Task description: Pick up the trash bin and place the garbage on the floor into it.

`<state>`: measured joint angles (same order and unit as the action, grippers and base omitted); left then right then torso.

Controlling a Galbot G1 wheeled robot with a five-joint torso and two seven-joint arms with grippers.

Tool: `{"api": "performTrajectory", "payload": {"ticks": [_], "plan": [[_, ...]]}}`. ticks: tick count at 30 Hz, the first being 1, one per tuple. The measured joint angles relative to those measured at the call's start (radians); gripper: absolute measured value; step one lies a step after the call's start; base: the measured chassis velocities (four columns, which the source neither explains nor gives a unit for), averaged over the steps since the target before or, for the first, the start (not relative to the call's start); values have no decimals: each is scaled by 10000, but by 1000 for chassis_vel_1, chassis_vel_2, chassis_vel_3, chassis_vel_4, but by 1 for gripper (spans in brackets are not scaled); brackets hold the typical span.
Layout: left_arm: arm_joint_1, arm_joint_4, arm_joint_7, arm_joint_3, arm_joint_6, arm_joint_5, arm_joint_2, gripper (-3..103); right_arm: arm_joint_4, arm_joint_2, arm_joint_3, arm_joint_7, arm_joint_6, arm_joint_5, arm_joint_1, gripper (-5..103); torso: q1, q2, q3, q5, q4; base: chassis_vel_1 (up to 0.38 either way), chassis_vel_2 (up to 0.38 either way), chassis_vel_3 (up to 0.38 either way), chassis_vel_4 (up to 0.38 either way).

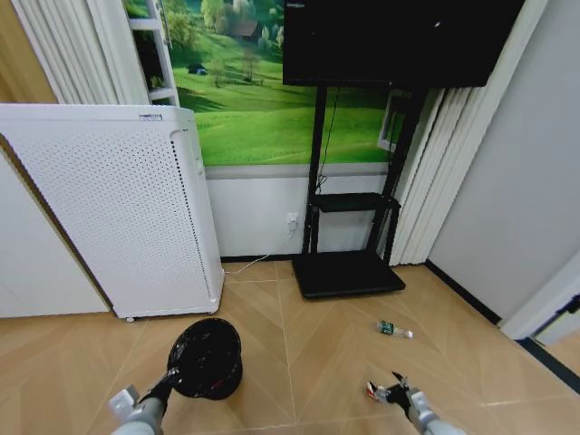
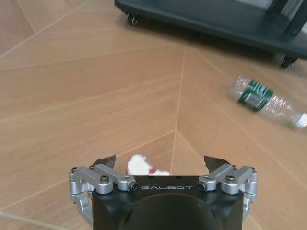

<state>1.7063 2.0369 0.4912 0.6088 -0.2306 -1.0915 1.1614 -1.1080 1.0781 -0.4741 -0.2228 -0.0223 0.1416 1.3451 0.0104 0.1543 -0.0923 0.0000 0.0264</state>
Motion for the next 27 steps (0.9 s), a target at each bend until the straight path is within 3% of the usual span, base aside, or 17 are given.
{"api": "performTrajectory", "payload": {"ticks": [7,14,16,18,25,27], "plan": [[104,42,53,68,-2,-193,-4,4,1347,504,317,350,173,131,-1011,103,0,0,0,0,-3,0,0,0,0],[43,25,65,80,1,-284,-97,4,2240,649,424,727,450,65,-1770,94,0,0,0,-1,-3,0,0,0,0],[-42,-19,79,80,4,-324,-126,4,2290,581,385,737,577,76,-1748,84,0,0,0,1,-1,0,0,0,0],[-81,-56,85,77,5,-330,-128,4,2278,534,353,717,610,90,-1667,80,0,0,0,-3,-2,0,0,0,0],[-200,-136,116,-27,9,-325,-117,4,2189,646,264,673,630,111,-1351,79,0,0,0,0,0,0,0,0,0],[-225,-160,122,-44,12,-318,-118,4,2036,692,244,706,639,189,-1218,70,0,0,1,0,-1,0,0,0,0]]}}
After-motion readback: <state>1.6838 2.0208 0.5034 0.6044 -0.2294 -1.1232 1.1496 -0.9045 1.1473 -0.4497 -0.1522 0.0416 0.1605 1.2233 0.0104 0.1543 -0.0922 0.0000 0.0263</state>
